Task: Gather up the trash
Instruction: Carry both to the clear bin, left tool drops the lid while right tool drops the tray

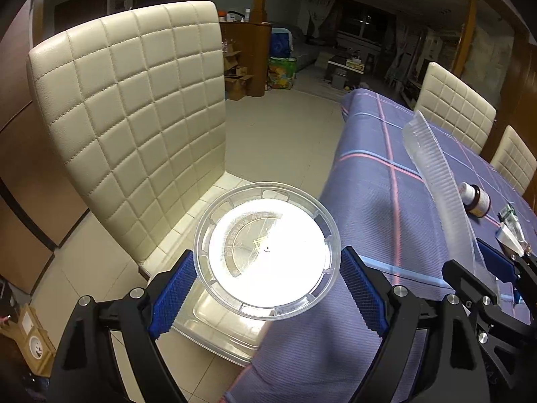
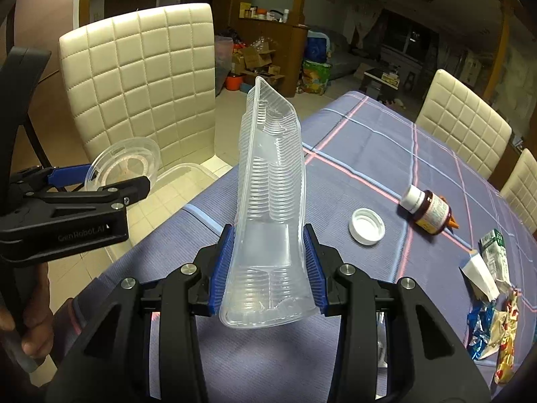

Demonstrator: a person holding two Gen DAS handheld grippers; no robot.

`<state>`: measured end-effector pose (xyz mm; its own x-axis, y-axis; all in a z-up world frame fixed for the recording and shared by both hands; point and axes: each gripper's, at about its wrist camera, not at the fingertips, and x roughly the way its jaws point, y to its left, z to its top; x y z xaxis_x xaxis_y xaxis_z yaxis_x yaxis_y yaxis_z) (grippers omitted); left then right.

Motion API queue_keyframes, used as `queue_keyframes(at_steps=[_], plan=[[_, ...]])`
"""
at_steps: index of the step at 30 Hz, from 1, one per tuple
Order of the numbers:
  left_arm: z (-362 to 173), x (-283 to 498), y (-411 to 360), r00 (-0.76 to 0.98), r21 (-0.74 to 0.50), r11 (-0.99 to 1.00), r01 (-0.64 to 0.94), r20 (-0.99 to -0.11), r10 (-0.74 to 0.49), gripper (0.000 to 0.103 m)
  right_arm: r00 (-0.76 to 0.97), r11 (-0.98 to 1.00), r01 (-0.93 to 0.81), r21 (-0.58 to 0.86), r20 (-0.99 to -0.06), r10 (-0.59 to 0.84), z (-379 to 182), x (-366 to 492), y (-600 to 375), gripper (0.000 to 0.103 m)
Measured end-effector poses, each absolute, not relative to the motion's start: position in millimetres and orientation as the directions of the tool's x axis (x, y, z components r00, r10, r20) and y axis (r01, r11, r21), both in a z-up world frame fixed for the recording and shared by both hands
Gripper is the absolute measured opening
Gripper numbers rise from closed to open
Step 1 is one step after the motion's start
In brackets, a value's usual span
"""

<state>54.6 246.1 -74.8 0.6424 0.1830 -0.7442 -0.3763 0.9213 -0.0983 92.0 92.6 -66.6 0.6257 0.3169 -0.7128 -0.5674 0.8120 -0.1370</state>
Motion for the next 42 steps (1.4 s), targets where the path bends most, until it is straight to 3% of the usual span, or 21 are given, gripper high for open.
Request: queue_keyframes(at_steps=[11,34,40,42], plan=[[-84.5,53.3,268.1,0.656,-0.194,0.906,-0.375,-0.746,0.112,0.086,0.621,0.809,-0.568,-0.152,-0.724,0.3,-72.9,97.8,107.2,0.043],[-90.7,23.0,300.4,0.65,-0.157,0.873,-0.461,-0.73,0.212,0.086,0.591,0.746,-0.643,-0.174,-0.733,0.338,-76.7,87.2,149.9,0.047],[-94.4,13.1,308.0,0.641,-0.157,0.862,-0.482,-0.735,0.224,0.086,0.588,0.723,-0.667,-0.181,-0.724,0.361,-74.3,80.6,163.0,0.053],[-94.7,10.5,309.1,0.638,-0.153,0.859,-0.488,-0.734,0.231,0.086,0.594,0.72,-0.668,-0.187,-0.718,0.364,-73.1,78.4,165.6,0.072]])
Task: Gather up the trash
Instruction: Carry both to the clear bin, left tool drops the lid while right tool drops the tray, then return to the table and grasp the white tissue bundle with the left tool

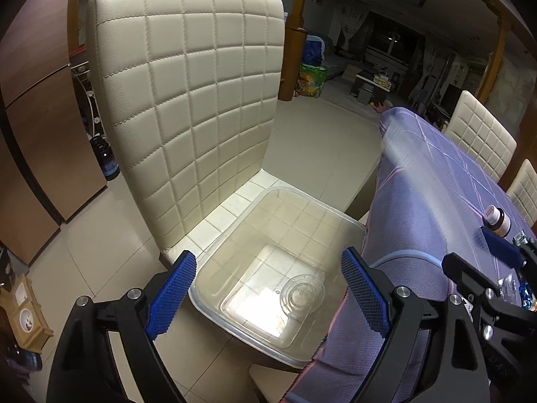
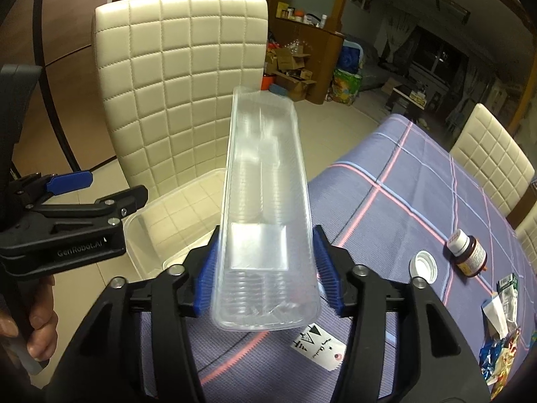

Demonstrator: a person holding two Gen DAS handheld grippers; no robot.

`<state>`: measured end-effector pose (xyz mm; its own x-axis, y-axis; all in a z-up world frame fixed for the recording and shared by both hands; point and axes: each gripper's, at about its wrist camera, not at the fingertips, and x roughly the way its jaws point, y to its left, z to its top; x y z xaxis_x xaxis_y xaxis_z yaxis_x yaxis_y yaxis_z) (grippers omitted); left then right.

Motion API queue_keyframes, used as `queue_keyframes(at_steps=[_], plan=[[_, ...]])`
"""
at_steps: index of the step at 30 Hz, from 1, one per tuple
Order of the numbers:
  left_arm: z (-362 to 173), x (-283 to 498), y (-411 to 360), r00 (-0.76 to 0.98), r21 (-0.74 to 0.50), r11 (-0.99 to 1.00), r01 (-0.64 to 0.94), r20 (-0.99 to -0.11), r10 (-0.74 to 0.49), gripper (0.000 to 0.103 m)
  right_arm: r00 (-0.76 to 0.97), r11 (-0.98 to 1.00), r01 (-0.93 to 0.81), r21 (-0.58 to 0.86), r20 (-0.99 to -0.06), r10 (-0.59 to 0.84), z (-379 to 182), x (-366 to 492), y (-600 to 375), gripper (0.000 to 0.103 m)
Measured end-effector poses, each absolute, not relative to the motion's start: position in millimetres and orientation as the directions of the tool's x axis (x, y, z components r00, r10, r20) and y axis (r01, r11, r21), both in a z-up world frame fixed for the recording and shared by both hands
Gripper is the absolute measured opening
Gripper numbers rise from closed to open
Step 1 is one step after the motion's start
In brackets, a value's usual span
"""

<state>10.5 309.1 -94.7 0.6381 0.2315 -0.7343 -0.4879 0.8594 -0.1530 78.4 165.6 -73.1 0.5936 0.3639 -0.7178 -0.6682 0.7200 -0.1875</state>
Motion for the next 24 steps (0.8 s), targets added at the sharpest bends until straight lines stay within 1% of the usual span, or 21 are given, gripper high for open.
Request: queue_keyframes(at_steps=[2,5,14,24], plan=[[-94.6,9.6,309.0,0.637,-0.152,0.858,-0.49,-0.734,0.234,0.086,0.61,0.721,-0.664,-0.197,-0.701,0.37,-70.5,75.4,165.9,0.077],[-94.7,8.7,307.7,0.636,-0.151,0.858,-0.491,-0.736,0.234,0.086,0.631,0.723,-0.655,-0.221,-0.686,0.362,-68.4,73.5,165.6,0.077],[-88.8,9.0,291.2,0.648,-0.141,0.876,-0.46,-0.729,0.223,0.086,0.619,0.744,-0.641,-0.19,-0.701,0.354,-67.5,76.1,156.3,0.077],[-70.3,15.2,250.6,0.683,-0.107,0.922,-0.371,-0.704,0.194,0.086,0.657,0.797,-0.578,-0.172,-0.677,0.331,-55.4,72.5,118.3,0.077]])
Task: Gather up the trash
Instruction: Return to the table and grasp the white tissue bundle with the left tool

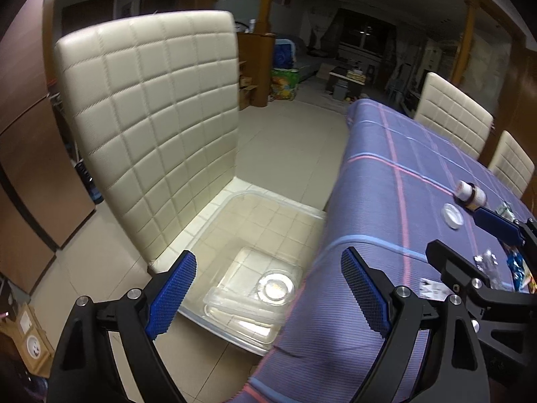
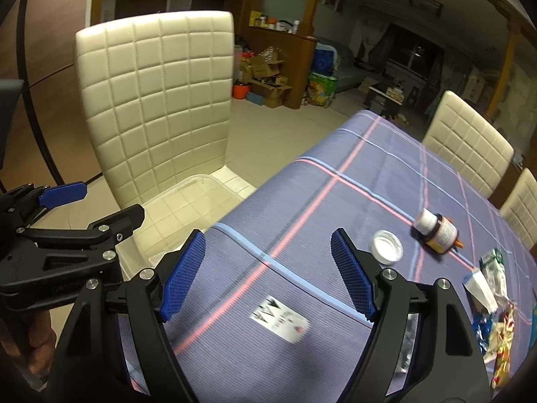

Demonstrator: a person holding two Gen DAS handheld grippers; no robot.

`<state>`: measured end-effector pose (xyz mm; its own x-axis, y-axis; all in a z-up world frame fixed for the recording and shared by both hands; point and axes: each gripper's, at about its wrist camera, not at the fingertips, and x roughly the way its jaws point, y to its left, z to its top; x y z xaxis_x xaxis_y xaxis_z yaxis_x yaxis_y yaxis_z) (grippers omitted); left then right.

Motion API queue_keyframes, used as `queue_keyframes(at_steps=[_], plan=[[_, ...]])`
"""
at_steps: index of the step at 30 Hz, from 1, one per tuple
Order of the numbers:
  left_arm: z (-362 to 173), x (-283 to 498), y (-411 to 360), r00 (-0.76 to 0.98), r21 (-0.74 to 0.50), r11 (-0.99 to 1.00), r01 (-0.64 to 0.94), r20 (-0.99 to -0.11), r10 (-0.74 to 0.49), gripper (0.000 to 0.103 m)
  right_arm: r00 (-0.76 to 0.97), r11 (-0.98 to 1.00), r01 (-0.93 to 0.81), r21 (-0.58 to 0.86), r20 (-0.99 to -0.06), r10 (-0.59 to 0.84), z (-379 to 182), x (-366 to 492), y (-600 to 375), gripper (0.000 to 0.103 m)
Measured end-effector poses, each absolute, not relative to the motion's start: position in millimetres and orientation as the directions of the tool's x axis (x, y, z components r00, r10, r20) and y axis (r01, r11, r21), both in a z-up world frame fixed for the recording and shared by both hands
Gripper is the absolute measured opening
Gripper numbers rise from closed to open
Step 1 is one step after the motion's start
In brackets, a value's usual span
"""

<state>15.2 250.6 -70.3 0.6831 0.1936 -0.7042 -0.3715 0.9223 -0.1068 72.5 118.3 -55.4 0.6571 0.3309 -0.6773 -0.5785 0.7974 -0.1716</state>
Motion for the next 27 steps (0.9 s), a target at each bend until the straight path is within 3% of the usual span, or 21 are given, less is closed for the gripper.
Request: queue_keyframes(at_steps=[17,27], plan=[[-44.5,25.8,134.5,0.724,-0.058,0.985,-0.16,-0.685,0.077,0.086,0.744,0.911,-0.396,-0.119,-0.623,0.242,-32.8,60.6,-10.0,0.076],[-50.9,25.2,58.1,0.709,-0.048,0.999,-0.01,-0.705,-0.027,0.086,0.756,0.964,-0.252,-0.082,-0.639,0.143,-43.2,46.9,-101.5,0.076]])
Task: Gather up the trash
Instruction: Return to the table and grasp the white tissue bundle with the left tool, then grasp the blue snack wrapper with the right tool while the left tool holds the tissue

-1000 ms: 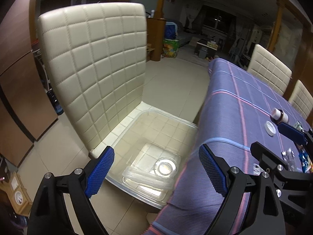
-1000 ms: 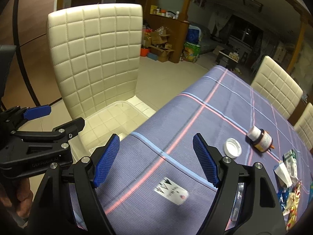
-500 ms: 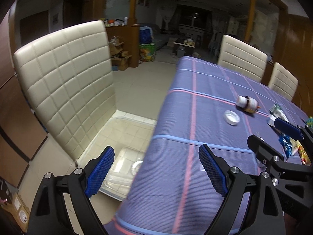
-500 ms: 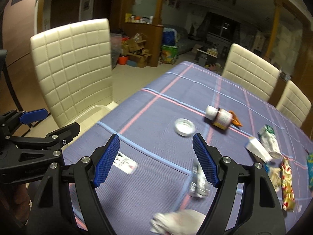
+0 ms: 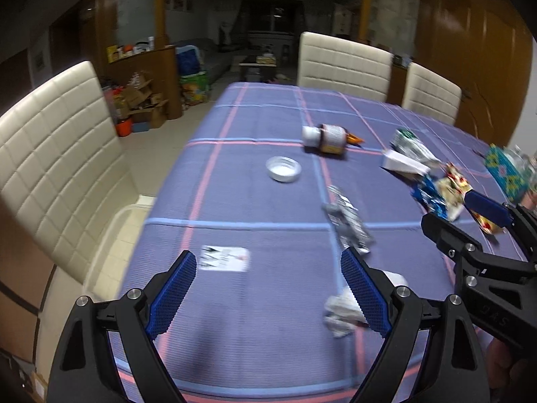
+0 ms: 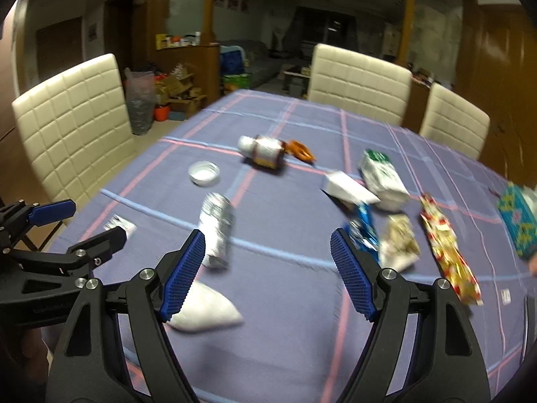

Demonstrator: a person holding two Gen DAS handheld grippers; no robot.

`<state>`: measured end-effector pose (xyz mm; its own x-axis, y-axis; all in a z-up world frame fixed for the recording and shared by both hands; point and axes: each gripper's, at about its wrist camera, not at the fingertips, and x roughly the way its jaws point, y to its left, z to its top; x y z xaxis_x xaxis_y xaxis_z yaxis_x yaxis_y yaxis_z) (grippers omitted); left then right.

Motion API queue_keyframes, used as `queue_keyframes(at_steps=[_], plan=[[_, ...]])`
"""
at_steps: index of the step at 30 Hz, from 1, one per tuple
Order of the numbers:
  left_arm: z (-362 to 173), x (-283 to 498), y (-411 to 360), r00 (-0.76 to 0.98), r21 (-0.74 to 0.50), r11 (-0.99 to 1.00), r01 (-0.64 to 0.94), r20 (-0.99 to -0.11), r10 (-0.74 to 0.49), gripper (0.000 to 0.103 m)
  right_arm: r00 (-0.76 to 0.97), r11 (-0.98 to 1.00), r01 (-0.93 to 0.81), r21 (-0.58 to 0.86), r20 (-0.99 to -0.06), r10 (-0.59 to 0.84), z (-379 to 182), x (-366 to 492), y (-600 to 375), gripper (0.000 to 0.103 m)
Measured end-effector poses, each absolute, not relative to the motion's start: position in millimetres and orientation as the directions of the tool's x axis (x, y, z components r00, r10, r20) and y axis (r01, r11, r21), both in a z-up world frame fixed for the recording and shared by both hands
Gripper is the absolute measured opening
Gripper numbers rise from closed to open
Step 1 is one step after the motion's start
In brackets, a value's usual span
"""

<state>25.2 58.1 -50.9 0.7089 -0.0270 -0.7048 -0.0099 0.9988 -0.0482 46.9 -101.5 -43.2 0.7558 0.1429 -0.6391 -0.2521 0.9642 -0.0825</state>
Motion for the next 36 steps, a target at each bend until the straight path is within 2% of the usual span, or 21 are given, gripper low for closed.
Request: queue_keyframes(at_steps=[11,17,23,26,28,30,36], plan=[[-71.2,27.2,0.3,0.652,-0.037,0.994,0.106,-0.752,-0.098,0.086,0.737,0.984,-0.17,-0.044,-0.669,0.097,-62.0,40.5,-154.5,0.076],[-83.5,30.7,-14.1,0.618,-0.013,0.993,0.115,-0.782,-0.082,0.086,0.728,0.987,-0.157,-0.037,-0.679,0.09,-66.8,42.9,-166.5,0.076],[-95.6,39.7,-10.4,0.569,-0.053,0.994,0.096,-0.817,-0.099,0.086,0.72,0.986,-0.164,-0.032,-0.687,0.098,-71.1,45.5,-167.5,0.076],[-95.2,40.6,-11.3,0.574,-0.038,0.995,0.089,-0.815,-0.083,0.068,0.718,0.985,-0.168,-0.028,-0.689,0.103,-72.8,47.3,-166.5,0.076],[-93.2,40.3,-14.1,0.578,-0.025,0.995,0.099,-0.812,-0.078,0.047,0.714,0.985,-0.172,-0.026,-0.692,0.106,-73.9,48.8,-165.3,0.076],[-92.1,40.8,-16.2,0.576,-0.032,0.993,0.118,-0.812,-0.095,0.036,0.714,0.984,-0.174,-0.026,-0.692,0.108,-74.0,49.5,-164.9,0.076],[-88.3,41.5,-17.6,0.596,-0.012,0.994,0.113,-0.799,-0.078,0.028,0.718,0.985,-0.169,-0.03,-0.688,0.102,-73.2,51.0,-166.0,0.076]])
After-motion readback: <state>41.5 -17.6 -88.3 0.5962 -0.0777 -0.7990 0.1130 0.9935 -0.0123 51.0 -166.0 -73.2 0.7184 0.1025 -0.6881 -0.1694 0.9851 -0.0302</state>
